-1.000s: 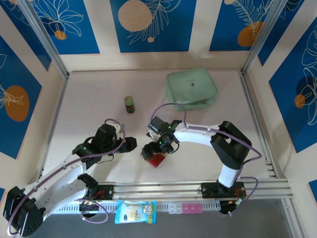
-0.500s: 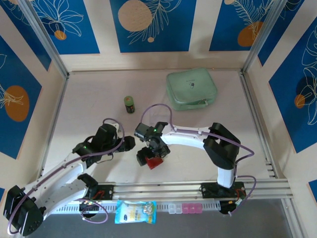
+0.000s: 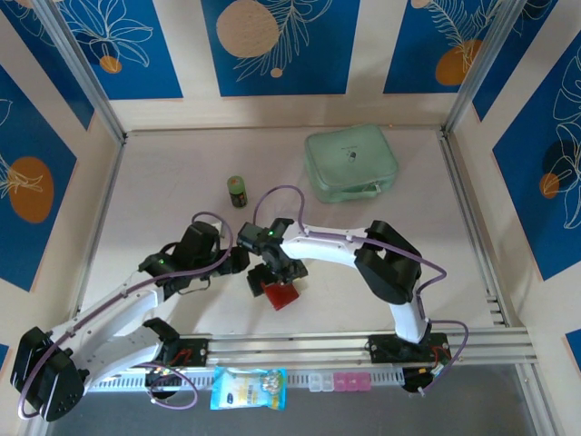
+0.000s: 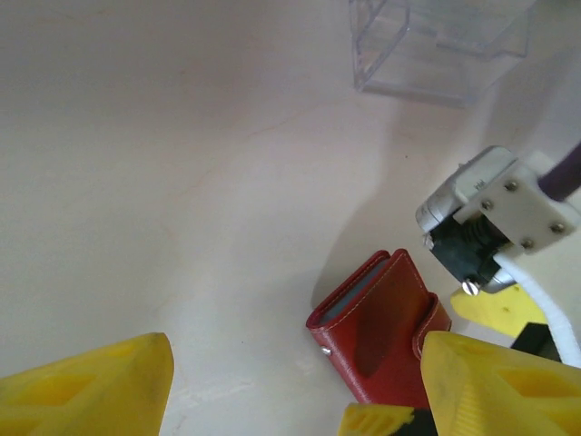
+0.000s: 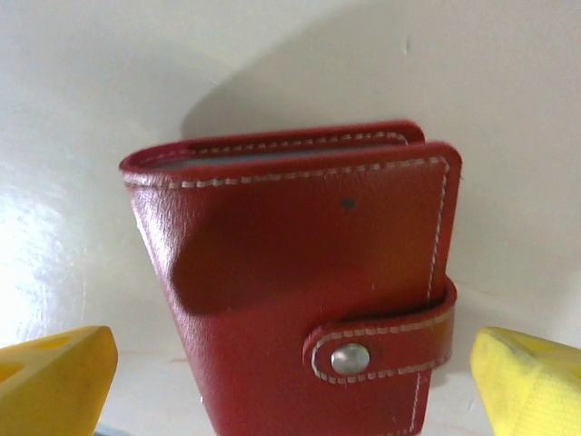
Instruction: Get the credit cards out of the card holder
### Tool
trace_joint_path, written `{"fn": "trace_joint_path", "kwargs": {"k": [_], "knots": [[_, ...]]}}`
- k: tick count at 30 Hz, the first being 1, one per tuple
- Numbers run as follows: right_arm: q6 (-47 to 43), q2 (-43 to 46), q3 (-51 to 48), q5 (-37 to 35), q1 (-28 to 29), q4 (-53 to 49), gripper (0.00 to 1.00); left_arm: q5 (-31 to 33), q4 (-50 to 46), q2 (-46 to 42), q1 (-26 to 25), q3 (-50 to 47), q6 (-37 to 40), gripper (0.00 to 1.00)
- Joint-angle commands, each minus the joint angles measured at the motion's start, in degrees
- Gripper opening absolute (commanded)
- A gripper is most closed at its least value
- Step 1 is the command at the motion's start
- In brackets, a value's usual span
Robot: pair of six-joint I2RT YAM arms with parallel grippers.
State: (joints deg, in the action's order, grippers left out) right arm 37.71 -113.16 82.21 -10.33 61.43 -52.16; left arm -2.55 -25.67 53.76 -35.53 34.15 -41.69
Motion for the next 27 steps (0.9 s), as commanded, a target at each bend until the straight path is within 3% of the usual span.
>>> {"fn": "trace_joint_path", "kwargs": {"k": [1,11,19,27], "knots": [[-1.2,-2.5,1.7,-0.7,0.9,-1.6,1.00,0.8,2.2,-1.5,0.0,2.0,0.4,0.73],[0.6,-3.5,1.3,-2.8,0.7,-1.1,0.91,3.0,-0.5,-3.9,0.0,3.2,2.3,0.75],[2.0,-3.3,-0.4,-2.9,0.8,-1.2,0.85,10.9,-10.4,-5.6,0.8,3.8,-3.0,0.76],[6.2,-0.8,-2.1,-4.8,-1.2,-1.8,0.76,9.1,-7.9,-5.9,2.7,1.4,-4.1,0.78]]}}
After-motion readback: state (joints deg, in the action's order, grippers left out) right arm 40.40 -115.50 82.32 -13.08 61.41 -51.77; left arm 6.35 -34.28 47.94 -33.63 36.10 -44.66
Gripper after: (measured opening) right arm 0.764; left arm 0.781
